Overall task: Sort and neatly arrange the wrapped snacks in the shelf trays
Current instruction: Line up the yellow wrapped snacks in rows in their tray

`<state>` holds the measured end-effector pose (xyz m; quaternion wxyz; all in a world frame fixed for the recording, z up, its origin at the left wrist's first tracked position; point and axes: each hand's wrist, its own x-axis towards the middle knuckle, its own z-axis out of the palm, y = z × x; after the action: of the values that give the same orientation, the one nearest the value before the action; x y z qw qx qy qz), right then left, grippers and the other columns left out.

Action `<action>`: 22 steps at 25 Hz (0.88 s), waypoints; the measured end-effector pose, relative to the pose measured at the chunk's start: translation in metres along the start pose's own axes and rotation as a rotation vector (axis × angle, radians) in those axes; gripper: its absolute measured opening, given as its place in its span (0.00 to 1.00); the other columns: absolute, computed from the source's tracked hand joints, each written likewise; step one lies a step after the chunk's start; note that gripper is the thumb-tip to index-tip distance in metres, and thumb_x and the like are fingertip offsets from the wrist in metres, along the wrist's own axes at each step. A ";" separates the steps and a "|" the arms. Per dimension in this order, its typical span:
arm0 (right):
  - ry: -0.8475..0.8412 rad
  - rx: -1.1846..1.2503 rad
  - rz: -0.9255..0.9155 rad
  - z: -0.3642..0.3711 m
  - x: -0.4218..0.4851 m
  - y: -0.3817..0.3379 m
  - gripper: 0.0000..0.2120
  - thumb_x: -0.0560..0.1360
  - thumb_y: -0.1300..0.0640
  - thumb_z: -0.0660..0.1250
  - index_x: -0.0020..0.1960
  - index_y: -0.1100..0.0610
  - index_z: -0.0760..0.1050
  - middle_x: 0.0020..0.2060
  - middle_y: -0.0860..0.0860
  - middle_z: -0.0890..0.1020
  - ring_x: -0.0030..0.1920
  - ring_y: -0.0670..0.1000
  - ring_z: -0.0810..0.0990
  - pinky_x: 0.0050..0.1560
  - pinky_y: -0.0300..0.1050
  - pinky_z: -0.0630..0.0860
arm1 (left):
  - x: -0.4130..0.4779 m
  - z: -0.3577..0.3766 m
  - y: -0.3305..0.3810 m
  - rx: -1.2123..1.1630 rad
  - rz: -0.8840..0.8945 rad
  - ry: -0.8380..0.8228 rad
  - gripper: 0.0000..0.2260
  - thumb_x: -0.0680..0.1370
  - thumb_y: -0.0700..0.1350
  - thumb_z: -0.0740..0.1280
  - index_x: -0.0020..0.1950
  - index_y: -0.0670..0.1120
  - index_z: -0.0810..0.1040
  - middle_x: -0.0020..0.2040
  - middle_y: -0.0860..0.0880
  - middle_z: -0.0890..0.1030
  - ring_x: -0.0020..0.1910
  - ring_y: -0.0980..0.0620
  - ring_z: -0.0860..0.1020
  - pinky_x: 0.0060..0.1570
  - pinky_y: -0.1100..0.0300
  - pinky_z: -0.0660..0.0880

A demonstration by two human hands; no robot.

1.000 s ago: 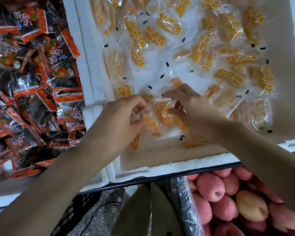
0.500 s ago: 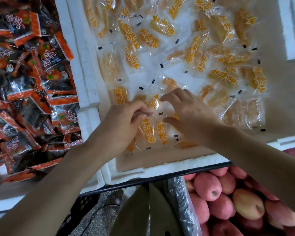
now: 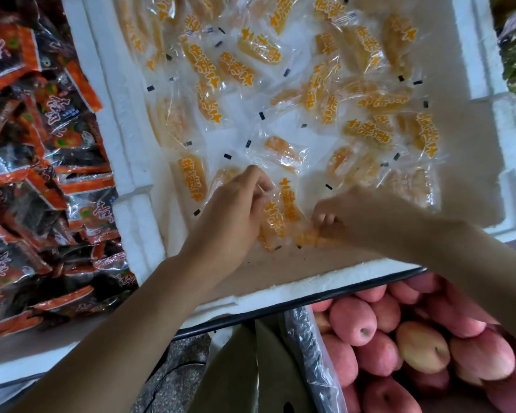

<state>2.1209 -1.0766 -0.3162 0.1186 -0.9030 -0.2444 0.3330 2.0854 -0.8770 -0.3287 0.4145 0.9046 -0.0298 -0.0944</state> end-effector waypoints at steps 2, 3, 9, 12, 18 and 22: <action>0.142 0.349 0.105 -0.008 -0.001 0.003 0.03 0.75 0.57 0.67 0.48 0.51 0.74 0.40 0.45 0.80 0.37 0.43 0.80 0.42 0.37 0.76 | 0.005 -0.002 0.004 0.012 -0.008 0.074 0.04 0.79 0.36 0.63 0.52 0.42 0.74 0.44 0.50 0.78 0.44 0.48 0.77 0.45 0.52 0.74; 0.243 0.534 0.169 -0.008 -0.001 0.003 0.05 0.75 0.59 0.67 0.49 0.53 0.72 0.39 0.45 0.79 0.34 0.44 0.80 0.38 0.35 0.77 | 0.007 -0.003 0.005 0.015 -0.020 0.121 0.03 0.79 0.36 0.63 0.52 0.41 0.74 0.45 0.49 0.78 0.44 0.48 0.77 0.45 0.55 0.73; 0.152 0.360 0.235 0.022 0.025 -0.014 0.13 0.78 0.60 0.62 0.62 0.53 0.69 0.50 0.53 0.80 0.47 0.53 0.79 0.48 0.48 0.77 | 0.002 -0.014 -0.001 0.057 -0.072 0.151 0.07 0.79 0.38 0.61 0.47 0.50 0.70 0.42 0.56 0.76 0.40 0.65 0.73 0.40 0.75 0.66; 0.090 0.225 0.179 0.024 0.026 -0.023 0.18 0.76 0.54 0.66 0.64 0.52 0.67 0.54 0.50 0.79 0.54 0.52 0.77 0.53 0.46 0.74 | 0.001 -0.013 0.000 0.061 -0.068 0.122 0.06 0.80 0.38 0.61 0.47 0.49 0.70 0.41 0.55 0.76 0.38 0.60 0.74 0.40 0.74 0.66; 0.217 -0.257 0.054 0.019 0.005 0.006 0.23 0.71 0.53 0.71 0.64 0.48 0.68 0.59 0.48 0.71 0.61 0.50 0.70 0.45 0.41 0.68 | 0.016 -0.007 0.016 -0.070 -0.094 0.142 0.03 0.80 0.40 0.60 0.49 0.46 0.73 0.40 0.58 0.74 0.36 0.62 0.73 0.38 0.69 0.70; 0.313 -0.384 0.091 0.016 0.012 0.017 0.18 0.57 0.54 0.81 0.43 0.55 0.79 0.41 0.52 0.79 0.42 0.54 0.79 0.32 0.43 0.74 | 0.023 0.001 0.024 -0.148 -0.073 0.113 0.03 0.80 0.40 0.61 0.48 0.47 0.71 0.40 0.58 0.73 0.38 0.50 0.77 0.42 0.51 0.77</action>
<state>2.1242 -1.0836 -0.3413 -0.0337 -0.9596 -0.2408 0.1417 2.1083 -0.8967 -0.3146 0.4774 0.8760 0.0337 -0.0602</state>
